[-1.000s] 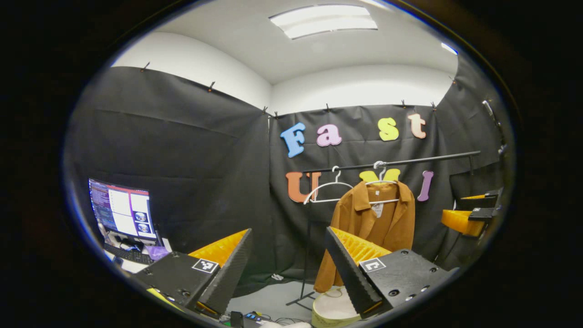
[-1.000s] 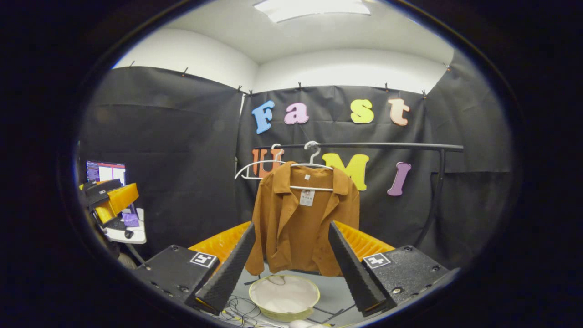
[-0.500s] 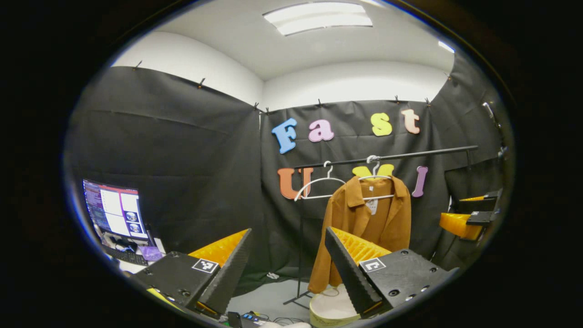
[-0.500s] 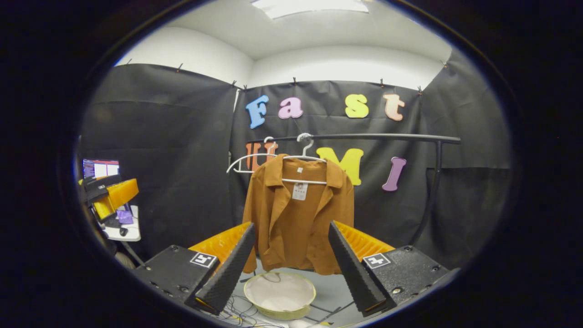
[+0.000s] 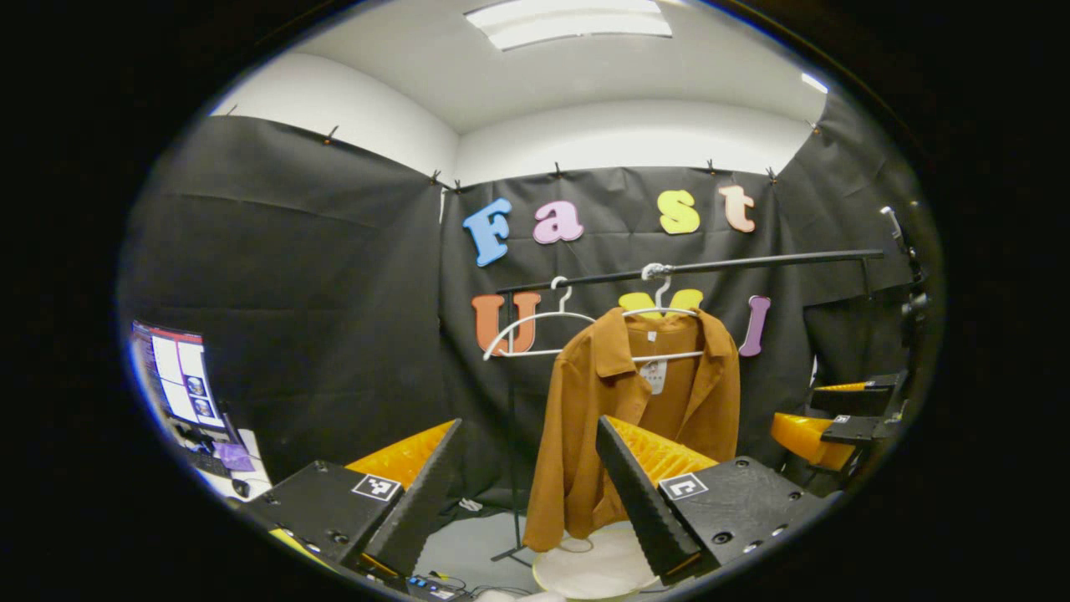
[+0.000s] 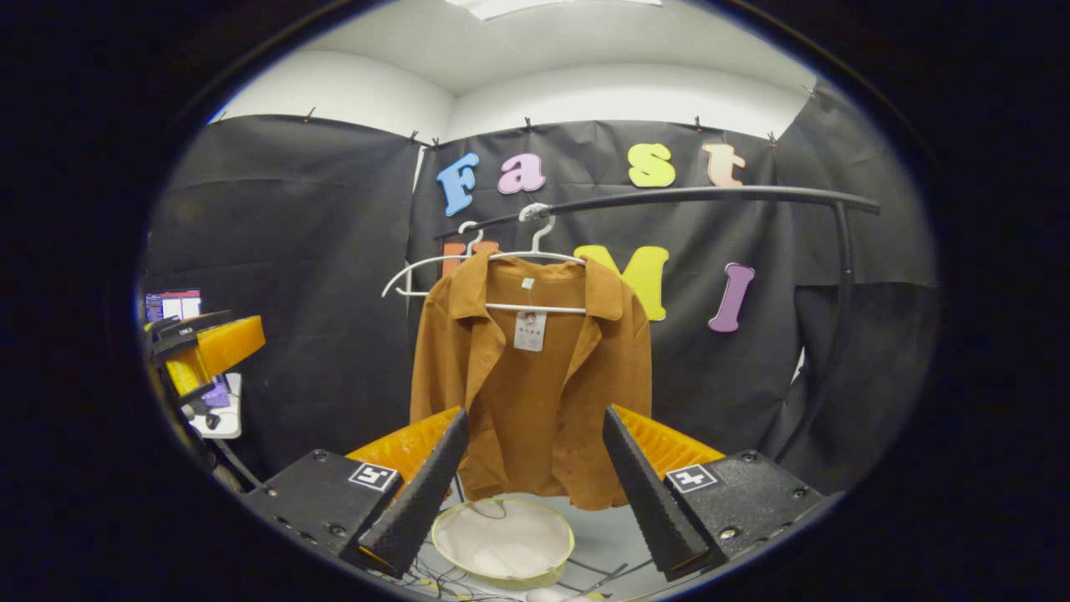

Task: Grasp the clothes on the hanger with both hands and then place them into the laundry hamper below.

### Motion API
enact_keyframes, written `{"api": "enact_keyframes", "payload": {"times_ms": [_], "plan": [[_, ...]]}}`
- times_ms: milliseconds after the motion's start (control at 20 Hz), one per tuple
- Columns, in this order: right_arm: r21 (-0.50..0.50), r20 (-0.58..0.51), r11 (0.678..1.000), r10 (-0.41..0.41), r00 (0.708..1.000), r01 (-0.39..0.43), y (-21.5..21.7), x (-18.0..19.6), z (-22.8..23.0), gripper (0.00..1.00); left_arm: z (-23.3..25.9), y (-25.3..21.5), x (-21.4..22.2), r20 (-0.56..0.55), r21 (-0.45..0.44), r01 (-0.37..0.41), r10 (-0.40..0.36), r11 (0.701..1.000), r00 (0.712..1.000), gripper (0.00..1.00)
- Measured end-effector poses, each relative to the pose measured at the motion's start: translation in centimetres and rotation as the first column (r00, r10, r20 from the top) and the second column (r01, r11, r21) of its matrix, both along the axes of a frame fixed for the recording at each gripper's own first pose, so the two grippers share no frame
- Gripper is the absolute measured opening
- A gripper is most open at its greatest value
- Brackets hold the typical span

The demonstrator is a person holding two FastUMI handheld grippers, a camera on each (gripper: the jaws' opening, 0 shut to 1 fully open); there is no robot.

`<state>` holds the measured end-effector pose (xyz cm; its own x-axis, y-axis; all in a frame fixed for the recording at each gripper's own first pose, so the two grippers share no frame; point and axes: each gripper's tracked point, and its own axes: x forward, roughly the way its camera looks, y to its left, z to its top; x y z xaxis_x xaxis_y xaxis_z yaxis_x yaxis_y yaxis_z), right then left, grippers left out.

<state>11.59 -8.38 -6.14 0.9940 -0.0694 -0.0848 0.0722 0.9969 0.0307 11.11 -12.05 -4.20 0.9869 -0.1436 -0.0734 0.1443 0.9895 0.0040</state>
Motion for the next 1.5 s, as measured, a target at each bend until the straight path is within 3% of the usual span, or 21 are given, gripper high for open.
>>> {"api": "enact_keyframes", "payload": {"times_ms": [400,500,800,950,1200,1350,1450,1500], "plan": [[-0.018,0.044,1.000,-0.024,0.999,0.025,-7.4,13.5,1.5,1.00,-0.3,-10.6,11.2,0.066,-0.036,0.105,-0.103,0.994,0.993,1.00],[-0.006,0.052,1.000,-0.013,0.999,0.013,-8.6,16.7,1.8,1.00,-1.5,-12.1,14.4,0.045,-0.020,0.088,-0.087,0.996,0.995,0.97],[0.028,0.073,1.000,-0.006,0.997,0.004,-10.3,24.2,2.0,1.00,-3.5,-14.4,21.9,0.019,-0.021,0.021,-0.020,1.000,1.000,1.00],[0.045,0.067,0.999,-0.030,0.997,0.027,-11.3,26.4,1.2,1.00,-4.7,-14.9,24.2,0.009,-0.033,-0.018,0.018,0.999,1.000,1.00],[0.070,0.048,0.997,-0.044,0.998,0.041,-12.6,28.2,0.2,0.99,-7.4,-13.7,26.3,-0.030,0.044,-0.096,0.097,0.994,0.995,0.99],[0.059,0.046,0.998,-0.026,0.999,0.023,-12.6,29.6,-0.4,0.82,-7.3,-12.2,26.5,-0.008,0.072,-0.129,0.130,0.989,0.992,0.97],[0.058,0.060,0.998,0.008,0.998,-0.011,-12.8,29.5,-0.1,0.71,-8.1,-10.7,26.8,-0.036,0.100,-0.156,0.161,0.983,0.986,0.78],[0.061,0.069,0.998,0.017,0.997,-0.021,-13.1,29.8,-0.2,0.58,-8.4,-10.4,27.0,-0.053,0.096,-0.162,0.168,0.982,0.984,0.68]]}}
